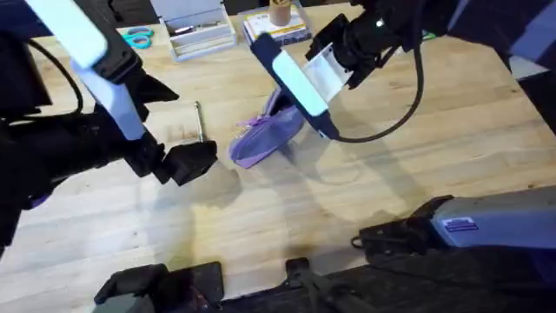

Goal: Unzip the bag, pick up the pens from the table one at a time and place them inside, then zip the bag closed.

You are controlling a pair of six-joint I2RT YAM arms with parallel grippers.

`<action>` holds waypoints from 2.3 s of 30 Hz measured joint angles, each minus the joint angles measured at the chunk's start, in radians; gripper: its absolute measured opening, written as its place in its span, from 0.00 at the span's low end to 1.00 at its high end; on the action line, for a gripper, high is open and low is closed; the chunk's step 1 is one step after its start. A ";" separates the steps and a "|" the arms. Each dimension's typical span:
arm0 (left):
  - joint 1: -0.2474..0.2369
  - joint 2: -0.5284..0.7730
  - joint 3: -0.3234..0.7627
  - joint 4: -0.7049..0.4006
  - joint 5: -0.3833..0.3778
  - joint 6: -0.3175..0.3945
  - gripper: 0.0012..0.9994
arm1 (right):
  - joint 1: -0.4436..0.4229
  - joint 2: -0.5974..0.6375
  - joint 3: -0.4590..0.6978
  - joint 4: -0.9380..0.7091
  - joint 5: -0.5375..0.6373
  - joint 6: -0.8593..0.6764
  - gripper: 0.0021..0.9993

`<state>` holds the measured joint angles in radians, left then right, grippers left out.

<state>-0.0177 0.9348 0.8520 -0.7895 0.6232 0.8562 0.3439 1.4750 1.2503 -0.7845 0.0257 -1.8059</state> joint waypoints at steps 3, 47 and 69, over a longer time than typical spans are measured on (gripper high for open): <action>0.000 0.000 0.000 0.000 0.000 0.000 0.99 | 0.000 0.000 0.000 0.000 0.016 -0.052 0.03; 0.000 0.000 0.000 -0.030 0.000 0.000 0.99 | 0.172 0.181 0.000 0.038 -0.075 -0.030 0.03; 0.000 0.000 0.000 -0.034 0.000 0.000 0.99 | 0.210 0.223 0.000 0.057 -0.210 0.101 0.03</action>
<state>-0.0177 0.9348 0.8520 -0.8236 0.6231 0.8562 0.5541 1.6976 1.2507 -0.7277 -0.1847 -1.7050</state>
